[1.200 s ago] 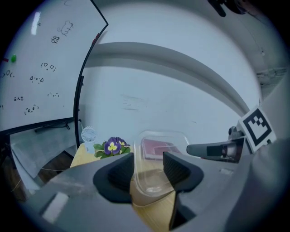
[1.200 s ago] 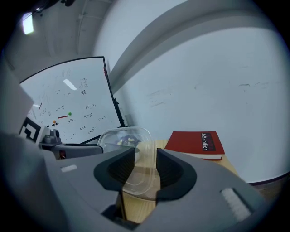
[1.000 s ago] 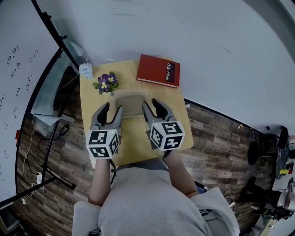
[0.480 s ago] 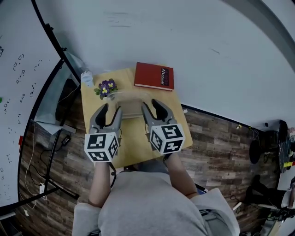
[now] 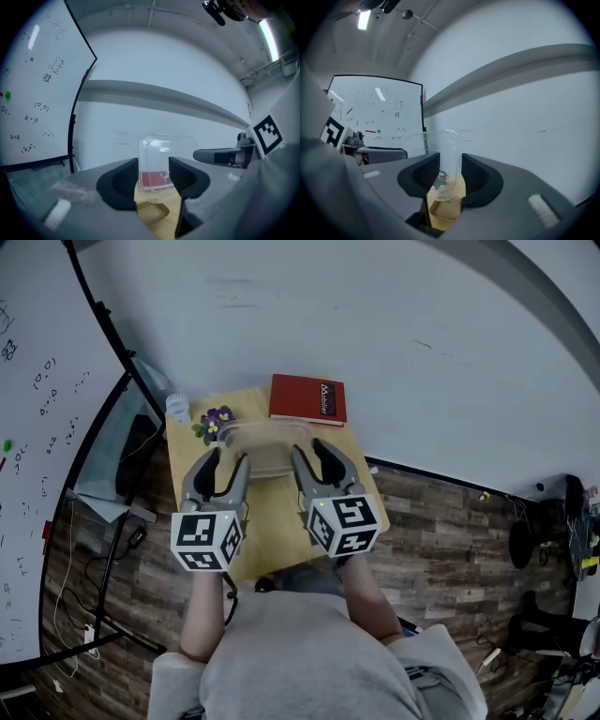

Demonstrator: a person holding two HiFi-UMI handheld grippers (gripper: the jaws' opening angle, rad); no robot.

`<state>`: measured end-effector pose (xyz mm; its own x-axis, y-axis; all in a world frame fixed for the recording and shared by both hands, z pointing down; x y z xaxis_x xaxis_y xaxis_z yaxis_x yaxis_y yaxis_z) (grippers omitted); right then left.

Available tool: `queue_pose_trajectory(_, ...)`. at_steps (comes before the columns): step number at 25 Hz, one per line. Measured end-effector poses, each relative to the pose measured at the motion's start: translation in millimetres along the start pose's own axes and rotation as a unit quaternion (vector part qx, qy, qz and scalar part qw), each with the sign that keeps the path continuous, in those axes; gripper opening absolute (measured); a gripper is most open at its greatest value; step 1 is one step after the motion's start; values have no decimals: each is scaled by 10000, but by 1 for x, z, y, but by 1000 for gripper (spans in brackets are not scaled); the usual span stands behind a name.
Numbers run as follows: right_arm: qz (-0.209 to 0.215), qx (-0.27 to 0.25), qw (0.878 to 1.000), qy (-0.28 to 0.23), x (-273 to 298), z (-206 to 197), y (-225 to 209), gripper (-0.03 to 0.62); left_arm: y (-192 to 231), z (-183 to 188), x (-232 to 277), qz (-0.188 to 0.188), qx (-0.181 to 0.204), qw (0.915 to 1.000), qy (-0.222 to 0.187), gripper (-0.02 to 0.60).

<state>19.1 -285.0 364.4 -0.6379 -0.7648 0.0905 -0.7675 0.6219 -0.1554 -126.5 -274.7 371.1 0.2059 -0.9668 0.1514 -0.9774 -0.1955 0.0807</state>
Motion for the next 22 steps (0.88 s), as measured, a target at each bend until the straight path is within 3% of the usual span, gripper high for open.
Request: queue_pose_trajectory(22, -175, -552, 9951, -802, -55, 40, 44, 143, -19, 43, -61, -261, 317, 9963, -756, 211)
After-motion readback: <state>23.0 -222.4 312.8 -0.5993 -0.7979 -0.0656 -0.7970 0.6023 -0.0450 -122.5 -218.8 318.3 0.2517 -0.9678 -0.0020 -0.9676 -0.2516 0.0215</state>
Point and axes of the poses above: the fingertips, and each gripper's own axes: x forward along the fingers, y to its left, z out of its top, the point moved 2 cm from there along -x, backward along the fingers, and after that the axes turned 12 degrees about z, right-handed, at the moved point
